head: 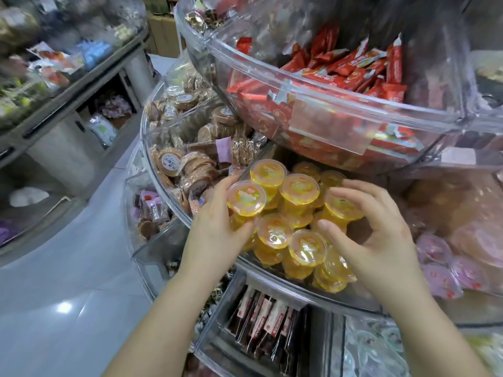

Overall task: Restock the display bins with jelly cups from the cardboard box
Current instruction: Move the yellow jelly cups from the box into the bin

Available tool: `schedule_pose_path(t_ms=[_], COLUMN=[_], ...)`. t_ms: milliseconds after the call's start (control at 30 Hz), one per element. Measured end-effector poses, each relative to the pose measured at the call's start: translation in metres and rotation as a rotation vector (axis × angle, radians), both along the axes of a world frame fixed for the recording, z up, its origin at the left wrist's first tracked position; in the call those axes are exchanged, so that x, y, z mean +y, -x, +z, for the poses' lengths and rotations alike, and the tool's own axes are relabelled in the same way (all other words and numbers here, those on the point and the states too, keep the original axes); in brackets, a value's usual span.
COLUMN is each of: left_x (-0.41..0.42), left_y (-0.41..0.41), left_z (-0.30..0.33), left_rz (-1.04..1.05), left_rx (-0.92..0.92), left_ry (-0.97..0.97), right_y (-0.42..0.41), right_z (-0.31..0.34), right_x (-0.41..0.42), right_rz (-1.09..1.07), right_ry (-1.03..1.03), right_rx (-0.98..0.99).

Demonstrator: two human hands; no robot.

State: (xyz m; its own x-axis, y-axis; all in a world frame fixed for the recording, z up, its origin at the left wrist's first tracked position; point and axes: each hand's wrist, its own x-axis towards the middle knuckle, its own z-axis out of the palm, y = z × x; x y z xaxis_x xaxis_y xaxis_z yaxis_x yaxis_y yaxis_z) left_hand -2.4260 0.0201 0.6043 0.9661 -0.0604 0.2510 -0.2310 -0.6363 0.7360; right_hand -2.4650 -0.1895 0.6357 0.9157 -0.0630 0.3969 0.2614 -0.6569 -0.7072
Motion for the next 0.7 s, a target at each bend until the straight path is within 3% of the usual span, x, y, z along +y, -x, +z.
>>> schedule_pose_path(t_ms=[433, 567, 700], left_x=[0.008, 0.034, 0.074], left_y=[0.012, 0.041, 0.089], left_z=[0.005, 0.012, -0.009], left_rz=[0.043, 0.075, 0.186], left_rx=[-0.001, -0.081, -0.033], left_ry=[-0.052, 0.154, 0.371], right_y=[0.015, 0.027, 0.047], right_z=[0.006, 0.020, 0.005], right_x=[0.011, 0.038, 0.095], right_rz=[-0.006, 0.115, 0.390], right_ry=[-0.022, -0.012, -0.052], right_rx=[-0.075, -0.149, -0.023])
